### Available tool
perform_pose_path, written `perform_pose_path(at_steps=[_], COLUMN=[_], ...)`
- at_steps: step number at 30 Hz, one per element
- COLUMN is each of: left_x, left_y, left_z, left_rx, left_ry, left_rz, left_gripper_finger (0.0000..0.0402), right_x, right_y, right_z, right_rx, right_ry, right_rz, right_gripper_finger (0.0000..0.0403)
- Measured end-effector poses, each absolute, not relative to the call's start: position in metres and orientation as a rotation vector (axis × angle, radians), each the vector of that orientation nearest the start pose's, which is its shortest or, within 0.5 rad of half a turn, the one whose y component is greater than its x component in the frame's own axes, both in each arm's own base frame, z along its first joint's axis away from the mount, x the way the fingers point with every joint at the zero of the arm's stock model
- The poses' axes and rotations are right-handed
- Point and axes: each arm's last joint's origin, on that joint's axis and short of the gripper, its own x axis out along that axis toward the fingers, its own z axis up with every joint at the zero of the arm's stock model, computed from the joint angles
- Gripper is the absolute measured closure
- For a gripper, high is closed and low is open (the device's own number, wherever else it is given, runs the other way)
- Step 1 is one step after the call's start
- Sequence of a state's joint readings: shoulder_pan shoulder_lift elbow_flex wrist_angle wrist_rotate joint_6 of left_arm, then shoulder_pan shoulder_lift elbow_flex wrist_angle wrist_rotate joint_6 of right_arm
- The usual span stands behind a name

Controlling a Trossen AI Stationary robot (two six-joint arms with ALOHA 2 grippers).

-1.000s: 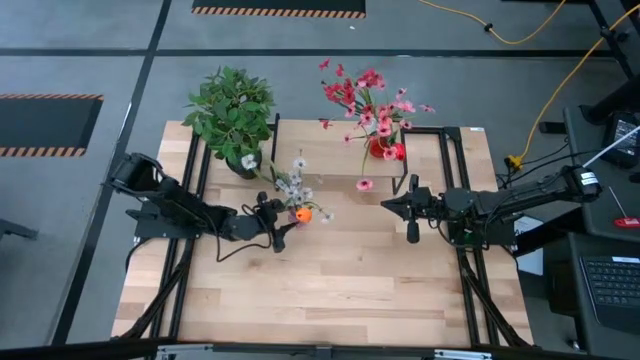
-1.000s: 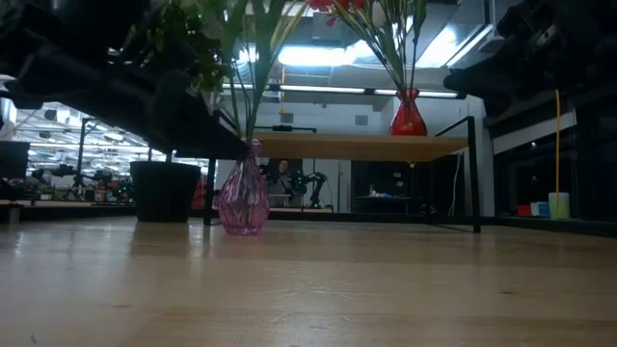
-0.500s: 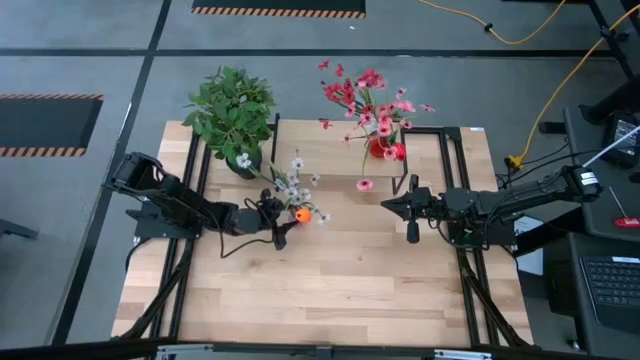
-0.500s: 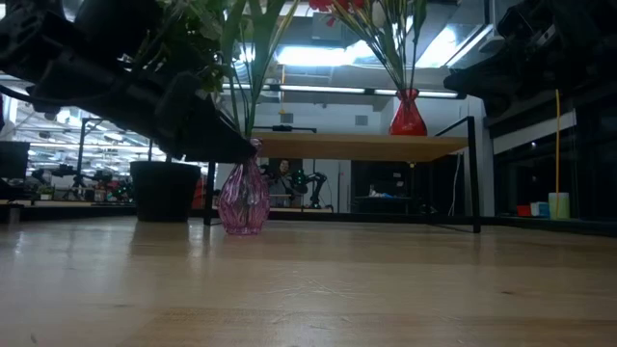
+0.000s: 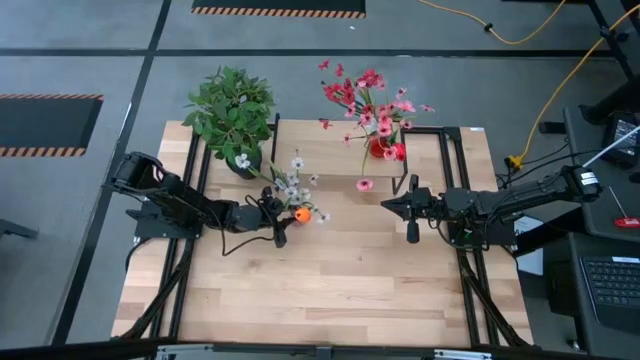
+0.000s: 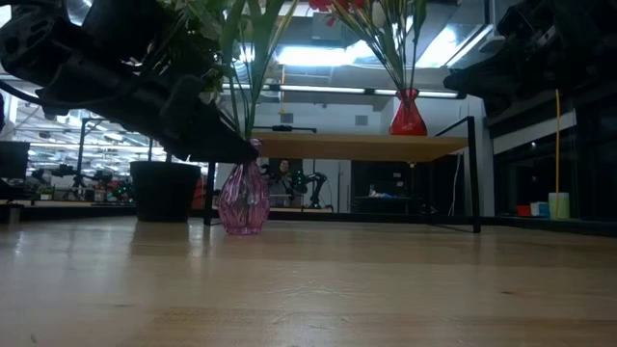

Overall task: Pick and place flowers into a vace then onto a shelf
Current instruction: Put the purple vase with flowers on the shelf

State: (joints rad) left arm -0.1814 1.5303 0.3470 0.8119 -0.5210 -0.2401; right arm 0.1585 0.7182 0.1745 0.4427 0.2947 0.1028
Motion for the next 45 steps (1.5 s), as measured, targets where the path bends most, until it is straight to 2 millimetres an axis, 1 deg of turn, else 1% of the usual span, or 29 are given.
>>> perform_pose_path(at_steps=[3, 4, 14, 20, 26, 31, 37, 42, 45], left_x=[0.242, 0.242, 0.242, 0.244, 0.244, 0.241, 0.233, 0.225, 0.226], left_y=[-0.03, -0.03, -0.03, -0.03, -0.038, -0.047, -0.057, -0.057, -0.055], left_z=[0.129, 0.129, 0.129, 0.135, 0.139, 0.148, 0.17, 0.184, 0.197], left_rx=[-0.106, -0.103, -0.103, -0.09, -0.079, -0.076, -0.073, -0.084, -0.062], left_ry=[0.312, 0.311, 0.307, 0.253, 0.221, 0.181, 0.105, 0.08, 0.08], left_rz=[0.374, 0.376, 0.382, 0.364, 0.33, 0.298, 0.243, 0.258, 0.297], left_gripper_finger=[0.0294, 0.0299, 0.0299, 0.0299, 0.0299, 0.0299, 0.0299, 0.0299, 0.0299], right_x=[0.156, 0.156, 0.156, 0.156, 0.156, 0.156, 0.156, 0.156, 0.156], right_y=[0.016, 0.016, 0.016, 0.016, 0.016, 0.016, 0.016, 0.016, 0.016], right_z=[0.192, 0.192, 0.192, 0.192, 0.191, 0.191, 0.191, 0.191, 0.191], right_rx=[0.08, 0.081, 0.08, 0.08, 0.079, 0.078, 0.078, 0.078, 0.078], right_ry=[0.09, 0.09, 0.092, 0.095, 0.099, 0.102, 0.105, 0.104, 0.105], right_rz=[-0.141, -0.141, -0.141, -0.141, -0.142, -0.141, -0.142, -0.142, -0.142], right_gripper_finger=[0.0396, 0.0396, 0.0396, 0.0396, 0.0396, 0.0396, 0.0396, 0.0396, 0.0396])
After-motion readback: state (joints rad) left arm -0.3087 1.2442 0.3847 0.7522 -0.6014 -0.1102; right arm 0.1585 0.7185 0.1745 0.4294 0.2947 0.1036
